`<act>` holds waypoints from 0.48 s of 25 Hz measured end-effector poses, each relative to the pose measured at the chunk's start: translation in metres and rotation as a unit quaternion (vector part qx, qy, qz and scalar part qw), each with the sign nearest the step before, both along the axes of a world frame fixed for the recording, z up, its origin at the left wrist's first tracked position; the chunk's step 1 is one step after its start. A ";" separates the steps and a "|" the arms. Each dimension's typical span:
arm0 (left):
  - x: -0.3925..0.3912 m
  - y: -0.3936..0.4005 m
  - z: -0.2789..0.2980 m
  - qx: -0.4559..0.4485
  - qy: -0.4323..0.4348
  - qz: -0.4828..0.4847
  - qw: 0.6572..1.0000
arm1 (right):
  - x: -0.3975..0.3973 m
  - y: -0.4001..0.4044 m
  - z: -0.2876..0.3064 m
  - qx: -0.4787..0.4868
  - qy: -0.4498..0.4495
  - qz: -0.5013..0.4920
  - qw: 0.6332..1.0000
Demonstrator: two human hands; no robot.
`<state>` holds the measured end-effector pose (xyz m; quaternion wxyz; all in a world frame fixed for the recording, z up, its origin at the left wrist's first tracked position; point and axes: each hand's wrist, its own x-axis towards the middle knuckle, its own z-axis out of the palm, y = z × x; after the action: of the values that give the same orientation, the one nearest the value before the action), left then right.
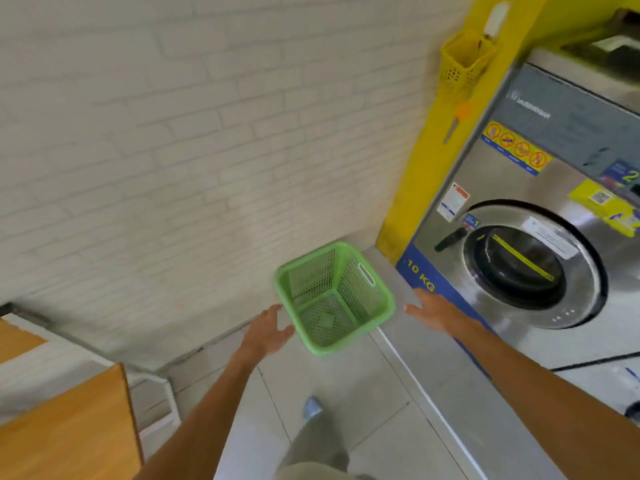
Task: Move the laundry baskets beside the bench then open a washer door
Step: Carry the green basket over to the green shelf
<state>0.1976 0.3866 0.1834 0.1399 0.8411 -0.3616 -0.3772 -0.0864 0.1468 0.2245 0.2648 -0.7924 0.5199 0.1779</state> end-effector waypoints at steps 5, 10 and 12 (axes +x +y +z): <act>0.003 -0.066 -0.019 0.001 0.034 0.083 0.996 | 0.032 -0.087 -0.045 0.039 0.032 0.030 0.998; -0.009 -0.105 -0.094 0.045 0.092 0.179 0.979 | 0.070 -0.148 -0.121 0.029 0.006 -0.007 1.000; -0.023 -0.119 -0.141 0.069 0.115 0.215 0.967 | 0.085 -0.172 -0.171 0.034 0.002 0.008 0.999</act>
<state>0.1743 0.2680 0.0422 0.2000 0.8577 -0.1268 -0.4564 -0.0018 -0.0252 0.0538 0.2895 -0.7864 0.5080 0.1992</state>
